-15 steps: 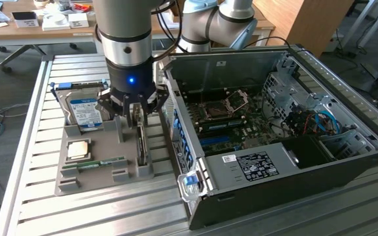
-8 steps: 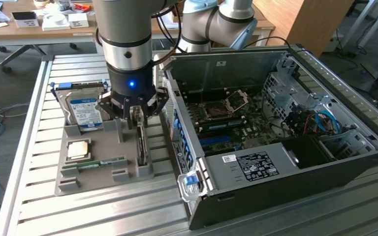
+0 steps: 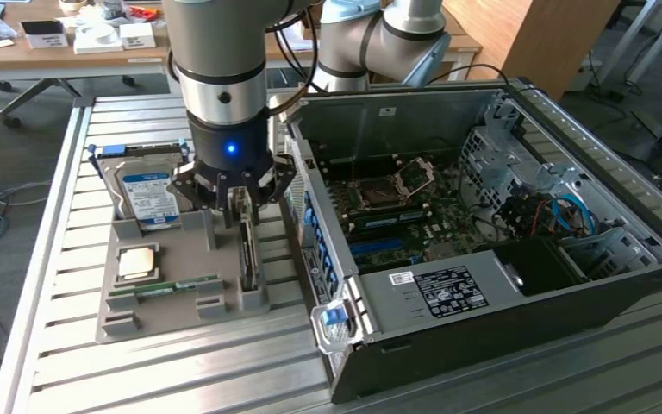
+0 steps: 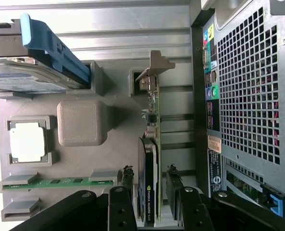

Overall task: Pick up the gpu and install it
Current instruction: 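Pick up the gpu and move the gpu toward the slot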

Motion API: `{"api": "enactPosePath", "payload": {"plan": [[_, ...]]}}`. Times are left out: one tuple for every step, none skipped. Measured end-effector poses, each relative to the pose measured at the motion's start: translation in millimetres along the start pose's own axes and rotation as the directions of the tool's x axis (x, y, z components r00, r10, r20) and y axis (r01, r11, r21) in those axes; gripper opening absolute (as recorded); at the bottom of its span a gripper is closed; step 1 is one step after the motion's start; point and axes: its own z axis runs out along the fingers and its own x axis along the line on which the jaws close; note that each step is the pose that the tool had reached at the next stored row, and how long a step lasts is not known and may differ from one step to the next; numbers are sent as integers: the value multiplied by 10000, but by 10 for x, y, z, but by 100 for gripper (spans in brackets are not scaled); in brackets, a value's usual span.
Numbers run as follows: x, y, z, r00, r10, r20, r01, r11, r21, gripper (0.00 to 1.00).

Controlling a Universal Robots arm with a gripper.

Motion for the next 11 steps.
{"api": "enactPosePath", "payload": {"plan": [[0,-1,5,10000,-1,0,1,10000,-1,41],[0,-2,13,10000,-2,-1,2,10000,1,41],[0,-2,25,10000,-2,-1,2,10000,0,41],[1,-3,38,10000,-2,-1,2,10000,1,41],[1,-4,53,10000,-2,-1,2,10000,1,41],[1,-4,63,10000,-2,-1,2,10000,1,41],[1,-4,66,10000,-2,-2,2,10000,1,41],[1,-4,65,10000,-2,-2,2,10000,2,41],[1,-4,65,10000,-2,-3,2,10000,2,41],[1,-4,66,10000,-2,-2,2,10000,2,41],[1,-4,66,10000,-2,-2,2,10000,2,41]]}}
